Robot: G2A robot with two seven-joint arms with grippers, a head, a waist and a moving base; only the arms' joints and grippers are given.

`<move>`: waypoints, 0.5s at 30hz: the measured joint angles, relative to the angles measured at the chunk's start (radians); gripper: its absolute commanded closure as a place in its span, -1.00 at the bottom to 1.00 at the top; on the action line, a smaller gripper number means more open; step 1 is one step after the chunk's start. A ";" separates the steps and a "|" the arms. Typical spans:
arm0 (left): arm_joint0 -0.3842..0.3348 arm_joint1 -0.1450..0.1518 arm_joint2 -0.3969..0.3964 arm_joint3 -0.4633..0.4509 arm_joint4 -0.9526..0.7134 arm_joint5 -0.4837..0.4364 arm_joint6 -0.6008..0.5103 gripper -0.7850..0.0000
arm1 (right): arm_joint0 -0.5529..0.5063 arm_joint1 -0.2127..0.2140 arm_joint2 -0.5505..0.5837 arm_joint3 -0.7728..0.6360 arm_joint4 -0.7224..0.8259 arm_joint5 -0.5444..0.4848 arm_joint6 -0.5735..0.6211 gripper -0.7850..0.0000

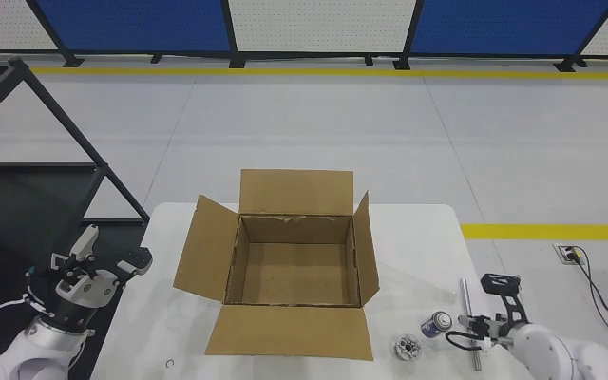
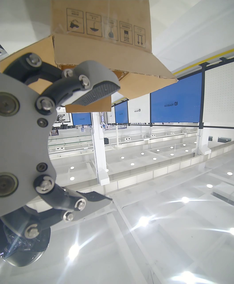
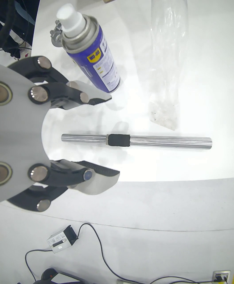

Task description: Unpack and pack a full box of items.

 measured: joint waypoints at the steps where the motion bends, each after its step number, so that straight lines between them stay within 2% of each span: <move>1: 0.000 0.000 0.000 0.000 0.000 0.000 0.000 -1.00 | -0.018 0.001 0.009 -0.035 0.002 0.007 -0.007 -1.00; 10: 0.000 0.000 0.000 0.000 0.000 0.000 0.000 -1.00 | -0.183 -0.003 0.099 -0.345 0.105 0.054 -0.108 -1.00; 15: 0.000 0.000 0.000 0.000 0.000 0.000 0.000 -1.00 | -0.247 -0.005 0.133 -0.490 0.190 0.041 -0.156 -1.00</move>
